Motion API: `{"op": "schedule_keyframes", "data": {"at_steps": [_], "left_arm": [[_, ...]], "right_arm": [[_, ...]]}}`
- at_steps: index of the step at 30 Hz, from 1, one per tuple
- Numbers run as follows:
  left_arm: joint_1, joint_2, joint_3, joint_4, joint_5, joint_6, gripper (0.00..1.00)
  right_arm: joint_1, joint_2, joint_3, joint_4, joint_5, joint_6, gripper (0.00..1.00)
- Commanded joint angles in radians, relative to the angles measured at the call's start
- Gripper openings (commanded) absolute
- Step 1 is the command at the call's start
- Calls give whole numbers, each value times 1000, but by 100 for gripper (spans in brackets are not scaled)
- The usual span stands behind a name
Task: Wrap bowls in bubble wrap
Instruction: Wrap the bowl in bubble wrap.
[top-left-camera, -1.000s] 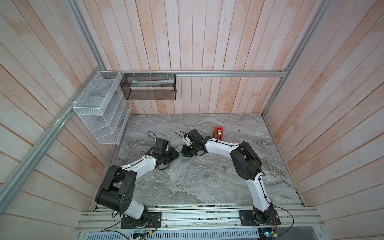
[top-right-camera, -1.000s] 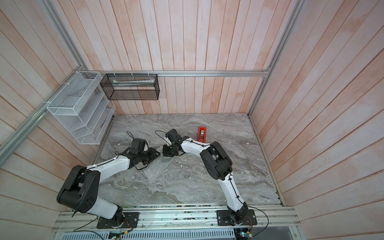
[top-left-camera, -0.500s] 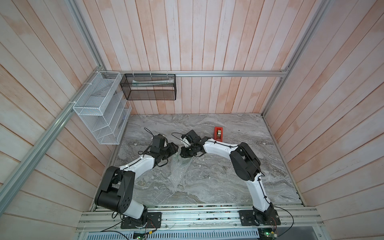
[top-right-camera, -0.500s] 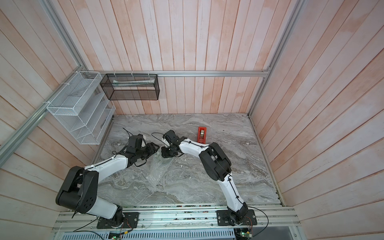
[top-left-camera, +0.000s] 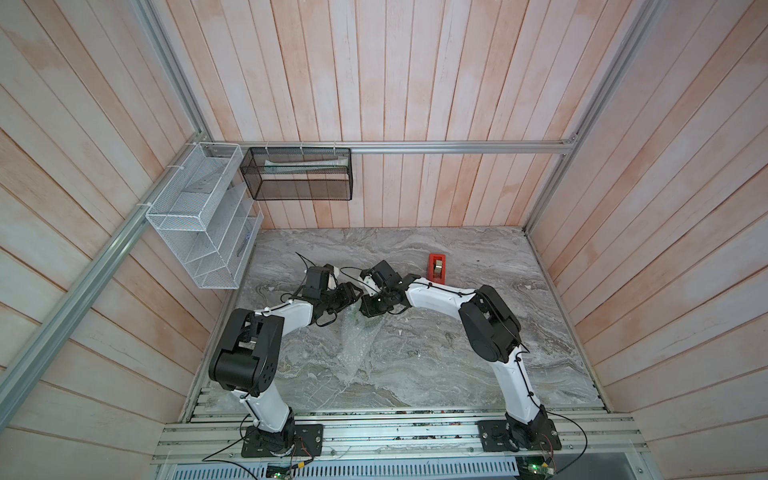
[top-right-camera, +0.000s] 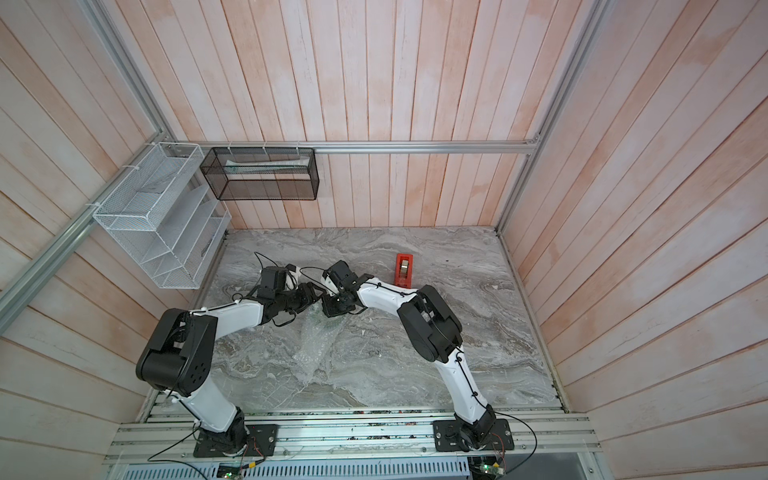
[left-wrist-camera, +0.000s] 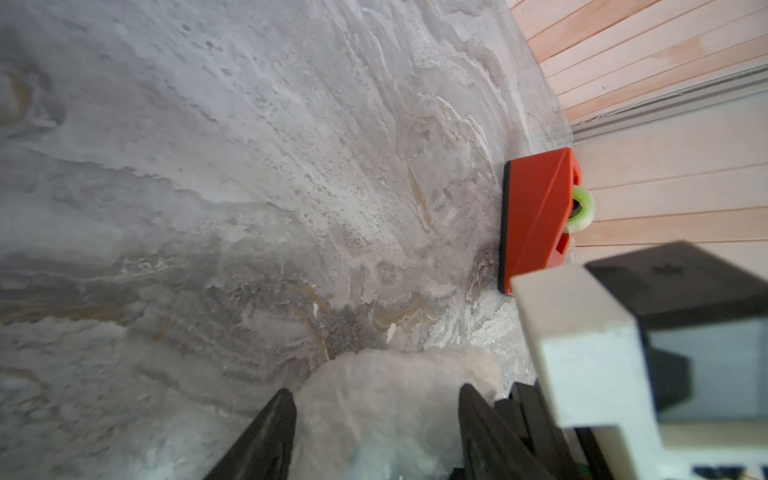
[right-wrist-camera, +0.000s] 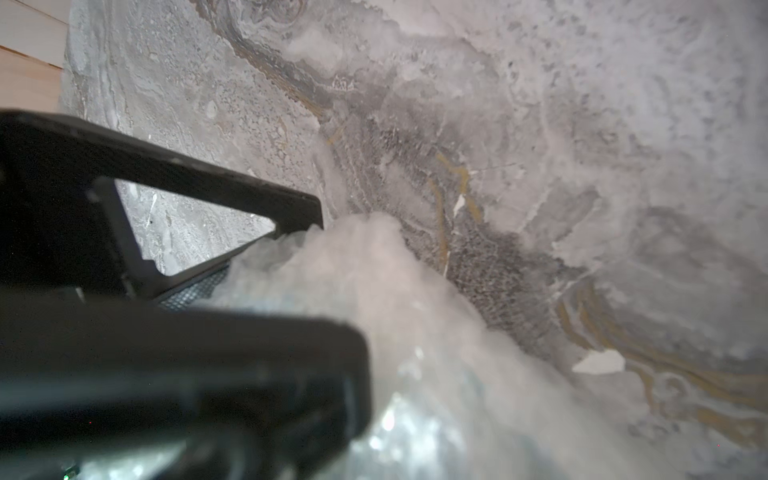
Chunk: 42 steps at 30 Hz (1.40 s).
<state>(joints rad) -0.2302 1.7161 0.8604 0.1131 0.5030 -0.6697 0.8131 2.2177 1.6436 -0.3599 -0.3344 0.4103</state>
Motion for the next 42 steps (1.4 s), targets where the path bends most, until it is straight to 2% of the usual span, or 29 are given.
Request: {"op": "schedule_keyframes", "data": {"at_steps": [1,7,23,29,36,42], "left_arm": [[-1,21,17,59,78,12,64],[-5,62,16,21,97,44,61],[-9,27,-137,36,103,80,41],[-9,18,-160,13,82,119,21],[-9,1,-177,31,40,123,8],[-27,-48,-201,43,-46,120,0]], "right_arm": [[11,36,-28,-91,43,-36,19],[11,30,-24,-92,59,-41,18],[9,17,-33,-70,99,-27,18],[9,16,-46,-48,137,-11,20],[3,-3,-70,-36,155,-5,23],[-16,-83,-122,-18,159,4,36]]}}
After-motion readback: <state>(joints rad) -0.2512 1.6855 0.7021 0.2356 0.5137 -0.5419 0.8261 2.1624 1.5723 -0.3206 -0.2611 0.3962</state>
